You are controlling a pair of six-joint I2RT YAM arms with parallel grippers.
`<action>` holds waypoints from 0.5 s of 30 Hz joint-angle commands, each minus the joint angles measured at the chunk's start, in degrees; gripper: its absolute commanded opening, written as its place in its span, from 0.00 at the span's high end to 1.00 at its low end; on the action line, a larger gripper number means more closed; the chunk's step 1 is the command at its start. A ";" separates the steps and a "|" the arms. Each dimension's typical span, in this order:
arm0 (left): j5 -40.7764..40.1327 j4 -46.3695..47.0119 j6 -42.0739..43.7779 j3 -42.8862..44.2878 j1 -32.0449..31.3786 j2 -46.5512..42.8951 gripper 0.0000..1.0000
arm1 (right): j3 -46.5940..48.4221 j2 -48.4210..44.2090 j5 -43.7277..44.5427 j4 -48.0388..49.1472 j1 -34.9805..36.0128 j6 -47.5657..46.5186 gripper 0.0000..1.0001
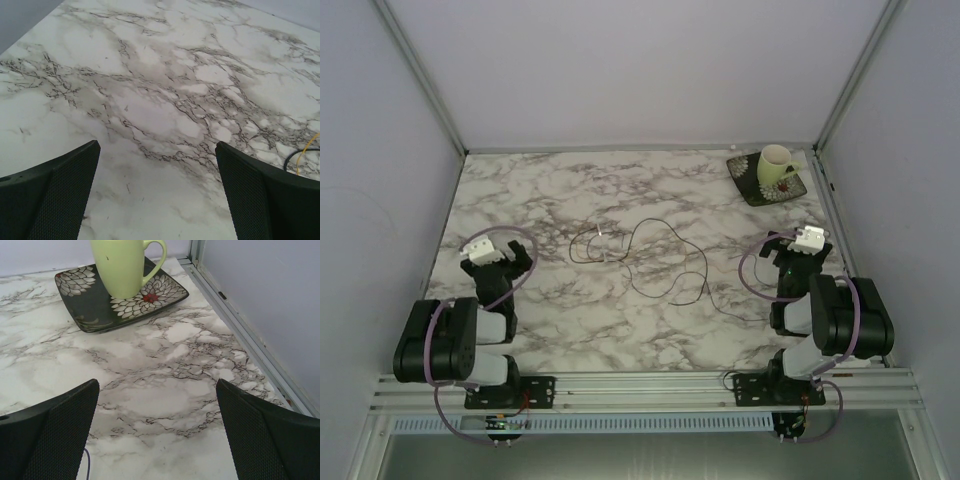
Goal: Zip-tie the wires
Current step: Reset both arms
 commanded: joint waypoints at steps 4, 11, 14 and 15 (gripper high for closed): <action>3.51 14.69 3.33 -2.33 -0.69 1.19 0.00 | 1.07 0.00 0.73 1.23 0.46 0.11 0.01; -0.16 27.85 5.75 -4.53 -4.11 9.88 0.00 | 1.06 0.07 1.42 1.06 0.75 0.07 0.01; -0.57 15.33 7.32 1.01 -5.29 7.62 0.00 | 2.03 0.12 2.39 -0.78 0.83 0.42 0.01; -0.27 11.53 8.48 3.72 -6.12 8.31 0.00 | 2.34 0.15 2.69 -1.33 1.00 0.34 0.01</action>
